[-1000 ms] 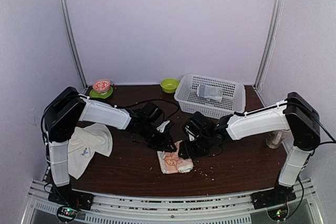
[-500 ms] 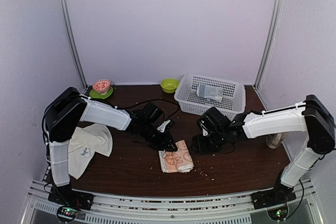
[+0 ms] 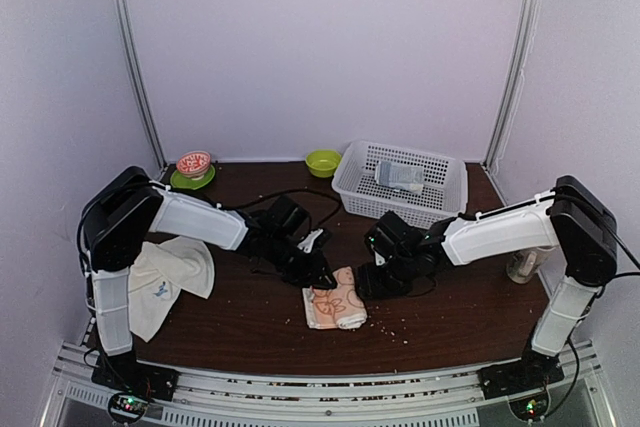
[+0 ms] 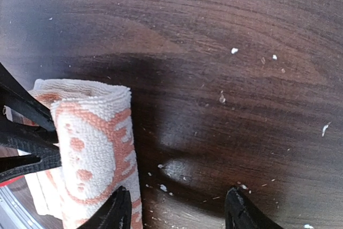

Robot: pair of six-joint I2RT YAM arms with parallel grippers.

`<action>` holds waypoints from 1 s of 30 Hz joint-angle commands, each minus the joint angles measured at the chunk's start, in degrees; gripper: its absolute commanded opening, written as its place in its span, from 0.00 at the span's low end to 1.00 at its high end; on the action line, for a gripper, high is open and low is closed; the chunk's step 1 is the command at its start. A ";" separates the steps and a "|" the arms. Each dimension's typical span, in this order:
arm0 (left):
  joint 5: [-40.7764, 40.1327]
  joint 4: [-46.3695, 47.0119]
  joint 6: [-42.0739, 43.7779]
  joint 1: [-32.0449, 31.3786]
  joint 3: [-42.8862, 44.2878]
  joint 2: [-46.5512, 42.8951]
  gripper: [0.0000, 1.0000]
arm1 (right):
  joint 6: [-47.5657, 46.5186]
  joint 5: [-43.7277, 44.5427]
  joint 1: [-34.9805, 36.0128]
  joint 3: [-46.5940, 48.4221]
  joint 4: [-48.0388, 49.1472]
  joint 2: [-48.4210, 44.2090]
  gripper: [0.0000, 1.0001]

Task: Roll the towels
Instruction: Roll the towel at the center of the board.

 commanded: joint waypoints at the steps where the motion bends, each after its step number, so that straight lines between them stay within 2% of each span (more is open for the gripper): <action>1: -1.72 -4.14 1.11 0.29 -0.84 -3.70 0.25 | -0.39 -0.78 0.63 1.19 0.48 0.55 0.60; 6: -3.01 -8.33 2.91 0.27 -0.51 -8.01 0.29 | -0.44 -0.70 0.62 1.42 0.39 1.56 0.60; 14: -5.38 -12.79 4.37 0.28 -1.27 -12.47 0.29 | -0.51 -0.82 0.73 2.03 0.53 2.56 0.60; 22: -11.39 -18.01 6.99 0.19 -2.34 -11.29 0.25 | -0.64 -0.79 0.70 2.08 0.27 2.56 0.60; 30: -13.17 -18.13 7.80 -0.42 -3.80 -8.37 0.20 | -0.68 -0.52 0.92 2.84 -0.70 2.80 0.60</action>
